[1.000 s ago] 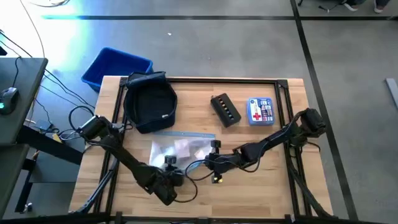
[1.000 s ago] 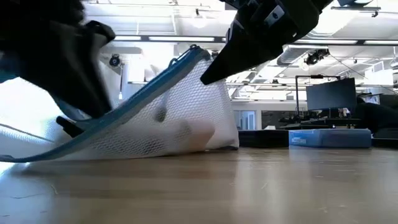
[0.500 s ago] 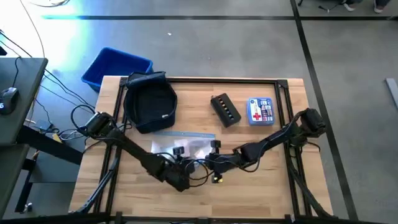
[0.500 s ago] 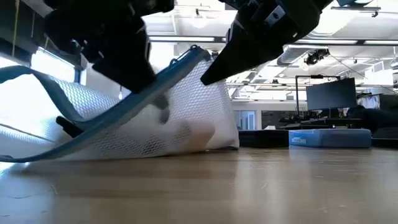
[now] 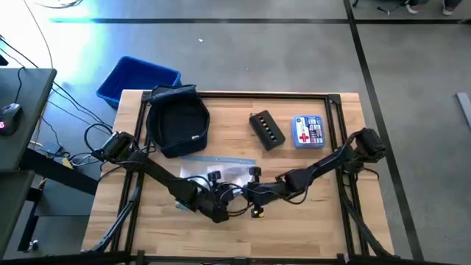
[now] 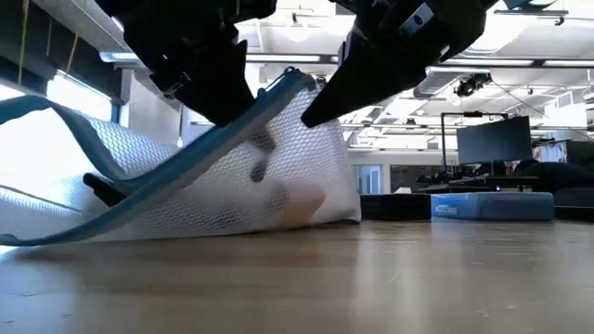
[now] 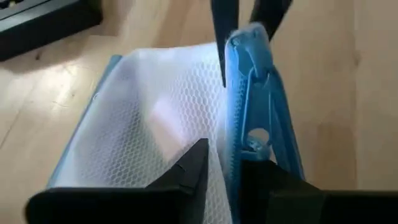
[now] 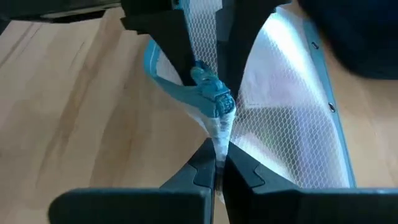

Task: Unpack backpack
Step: Close the white zip bag

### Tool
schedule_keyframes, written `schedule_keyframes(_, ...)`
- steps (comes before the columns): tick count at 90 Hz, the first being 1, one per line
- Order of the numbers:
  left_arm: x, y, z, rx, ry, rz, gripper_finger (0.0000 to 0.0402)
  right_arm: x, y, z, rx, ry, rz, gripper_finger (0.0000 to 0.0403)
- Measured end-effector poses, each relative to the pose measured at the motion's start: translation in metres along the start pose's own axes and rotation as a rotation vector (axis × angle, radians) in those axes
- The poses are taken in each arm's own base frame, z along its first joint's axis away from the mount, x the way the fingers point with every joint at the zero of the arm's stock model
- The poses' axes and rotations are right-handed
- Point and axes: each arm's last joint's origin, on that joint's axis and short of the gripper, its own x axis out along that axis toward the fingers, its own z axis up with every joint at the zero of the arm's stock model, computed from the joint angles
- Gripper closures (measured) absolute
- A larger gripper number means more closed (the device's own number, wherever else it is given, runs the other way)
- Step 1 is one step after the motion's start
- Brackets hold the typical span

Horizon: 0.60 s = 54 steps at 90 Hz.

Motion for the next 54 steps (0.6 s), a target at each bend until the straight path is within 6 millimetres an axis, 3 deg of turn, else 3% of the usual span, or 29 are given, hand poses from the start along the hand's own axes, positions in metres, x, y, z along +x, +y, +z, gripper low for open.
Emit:
schedule_keyframes(9,-0.001,-0.002,-0.001,-0.008,0.004,-0.011,0.0396,0.0,0.0,0.0,0.0,0.0,0.0,0.0403)
schedule_keyframes(54,-0.032,-0.021,-0.04,-0.101,0.17,0.025,0.0401,0.0,0.0,-0.002,-0.007,0.021,-0.005,0.0403)
